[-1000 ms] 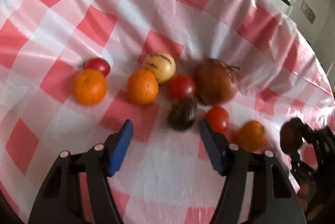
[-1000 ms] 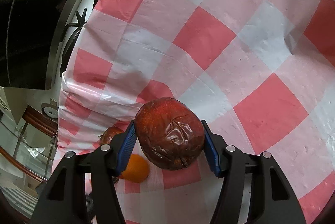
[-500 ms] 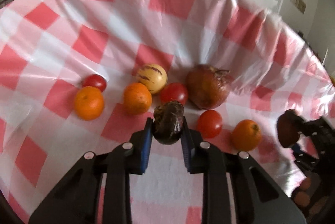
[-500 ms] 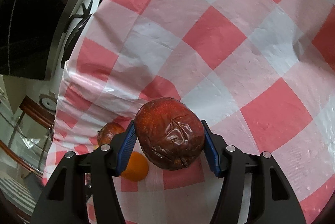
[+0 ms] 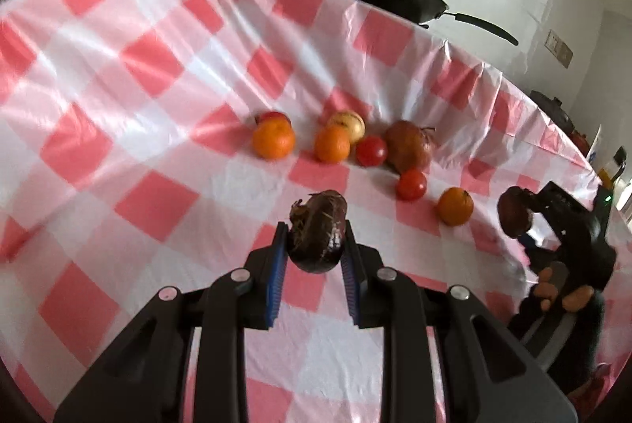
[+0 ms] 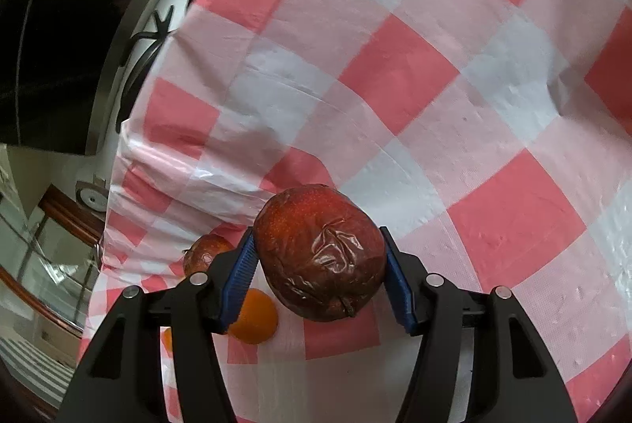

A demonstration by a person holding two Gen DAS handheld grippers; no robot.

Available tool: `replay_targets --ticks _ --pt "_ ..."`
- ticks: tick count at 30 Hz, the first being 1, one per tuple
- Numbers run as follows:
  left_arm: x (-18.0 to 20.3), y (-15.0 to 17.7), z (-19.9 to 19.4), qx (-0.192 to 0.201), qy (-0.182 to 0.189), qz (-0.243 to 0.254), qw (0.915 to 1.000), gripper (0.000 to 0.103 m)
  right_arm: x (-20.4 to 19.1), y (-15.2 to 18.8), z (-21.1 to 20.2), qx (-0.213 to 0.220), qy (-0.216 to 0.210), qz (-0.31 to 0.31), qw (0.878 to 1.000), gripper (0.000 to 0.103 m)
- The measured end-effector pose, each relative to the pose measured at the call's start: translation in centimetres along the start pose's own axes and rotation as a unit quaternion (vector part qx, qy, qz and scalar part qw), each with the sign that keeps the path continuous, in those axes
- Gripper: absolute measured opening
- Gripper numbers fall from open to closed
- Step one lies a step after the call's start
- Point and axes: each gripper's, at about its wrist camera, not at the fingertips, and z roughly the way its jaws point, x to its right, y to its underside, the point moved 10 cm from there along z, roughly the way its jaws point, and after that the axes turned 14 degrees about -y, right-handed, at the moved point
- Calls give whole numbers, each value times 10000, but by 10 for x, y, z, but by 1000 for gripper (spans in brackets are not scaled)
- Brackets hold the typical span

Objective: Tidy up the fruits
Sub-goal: 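Carry the apple in the right tool and dark fruit in the left tool to the box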

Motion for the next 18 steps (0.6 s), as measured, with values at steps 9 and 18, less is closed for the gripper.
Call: replay_targets --ticks 9,18 --pt "-3 -1 1 -36 -85 10 10000 26 -29 20 -20 134 -3 -621 9980 59" --pt "-24 25 -54 87 -5 103 9999 26 -80 110 -79 -567 -353 -961 9931 59"
